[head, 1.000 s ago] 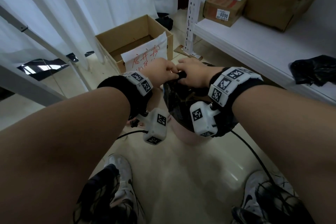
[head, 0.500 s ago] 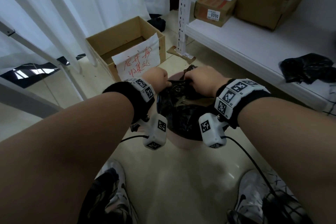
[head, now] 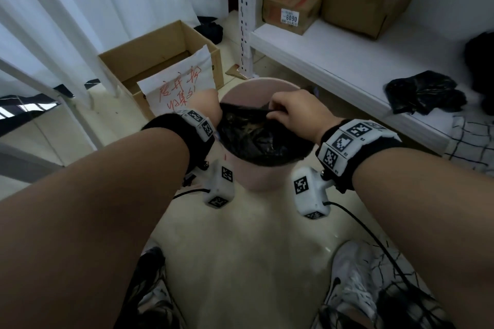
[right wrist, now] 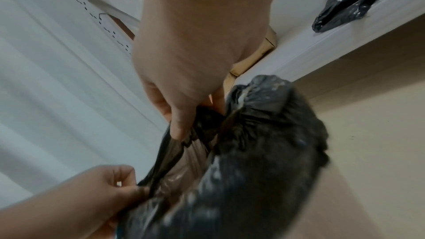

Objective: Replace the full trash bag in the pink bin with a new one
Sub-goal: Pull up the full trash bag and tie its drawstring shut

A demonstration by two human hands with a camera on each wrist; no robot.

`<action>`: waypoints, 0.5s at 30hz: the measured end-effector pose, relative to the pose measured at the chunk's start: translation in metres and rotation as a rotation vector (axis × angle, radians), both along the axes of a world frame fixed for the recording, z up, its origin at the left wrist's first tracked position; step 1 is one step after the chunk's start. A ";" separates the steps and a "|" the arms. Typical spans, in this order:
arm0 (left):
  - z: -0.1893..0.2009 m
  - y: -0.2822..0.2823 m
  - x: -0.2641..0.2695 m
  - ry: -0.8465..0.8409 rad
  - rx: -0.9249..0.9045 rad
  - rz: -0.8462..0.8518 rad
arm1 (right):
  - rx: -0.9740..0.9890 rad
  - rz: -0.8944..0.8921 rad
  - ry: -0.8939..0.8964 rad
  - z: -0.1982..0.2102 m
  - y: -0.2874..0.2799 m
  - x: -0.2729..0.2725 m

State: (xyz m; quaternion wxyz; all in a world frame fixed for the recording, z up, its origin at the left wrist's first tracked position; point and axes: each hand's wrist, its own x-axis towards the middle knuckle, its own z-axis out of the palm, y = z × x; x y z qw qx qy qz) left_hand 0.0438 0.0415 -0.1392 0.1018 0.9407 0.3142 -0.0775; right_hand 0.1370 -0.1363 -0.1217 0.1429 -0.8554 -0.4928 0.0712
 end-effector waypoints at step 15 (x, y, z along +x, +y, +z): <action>0.007 -0.012 -0.002 -0.358 0.047 -0.185 | -0.242 -0.173 -0.092 -0.016 -0.009 0.015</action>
